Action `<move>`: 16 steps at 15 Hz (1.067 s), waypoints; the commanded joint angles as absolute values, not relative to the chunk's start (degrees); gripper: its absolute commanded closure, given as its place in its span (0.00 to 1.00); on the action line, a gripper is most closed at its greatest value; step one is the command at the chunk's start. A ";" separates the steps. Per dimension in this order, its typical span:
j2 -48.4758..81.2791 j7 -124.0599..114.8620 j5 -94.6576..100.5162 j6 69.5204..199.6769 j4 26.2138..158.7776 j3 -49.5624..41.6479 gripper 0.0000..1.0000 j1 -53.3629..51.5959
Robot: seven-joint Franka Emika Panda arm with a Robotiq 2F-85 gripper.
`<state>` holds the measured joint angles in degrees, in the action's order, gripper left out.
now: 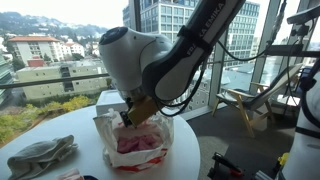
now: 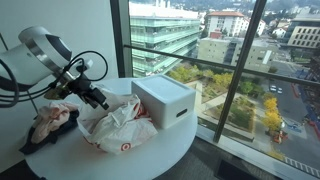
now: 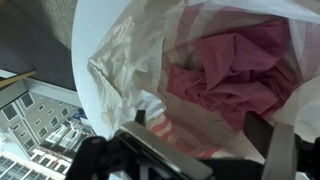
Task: Pick up all the items from the plastic and put them on the table one by one
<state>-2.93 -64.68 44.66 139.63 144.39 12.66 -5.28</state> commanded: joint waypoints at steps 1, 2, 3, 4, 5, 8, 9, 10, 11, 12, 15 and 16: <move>5.37 -67.07 47.54 142.70 139.32 11.09 0.00 -6.29; 7.03 -67.13 47.97 143.15 138.42 10.48 0.00 -6.46; 8.86 -67.22 48.57 143.33 137.61 9.63 0.00 -6.54; 10.68 -67.52 48.62 143.73 136.98 8.60 0.00 -6.50; 12.35 -67.94 49.19 144.15 136.43 7.44 0.00 -6.51; 17.15 -68.40 50.43 147.53 134.53 4.14 0.00 -6.64; 18.73 -68.36 50.38 149.66 133.73 3.17 0.00 -6.71; 20.25 -68.31 50.07 151.67 132.87 2.32 0.00 -6.95; 21.69 -68.26 49.74 153.72 131.93 1.62 0.00 -7.31; 23.47 -69.32 50.96 155.63 130.64 2.59 0.00 -6.03; 27.52 -71.23 52.23 160.31 127.41 1.35 0.00 -6.43; 28.76 -71.56 52.33 161.50 126.62 1.23 0.00 -6.15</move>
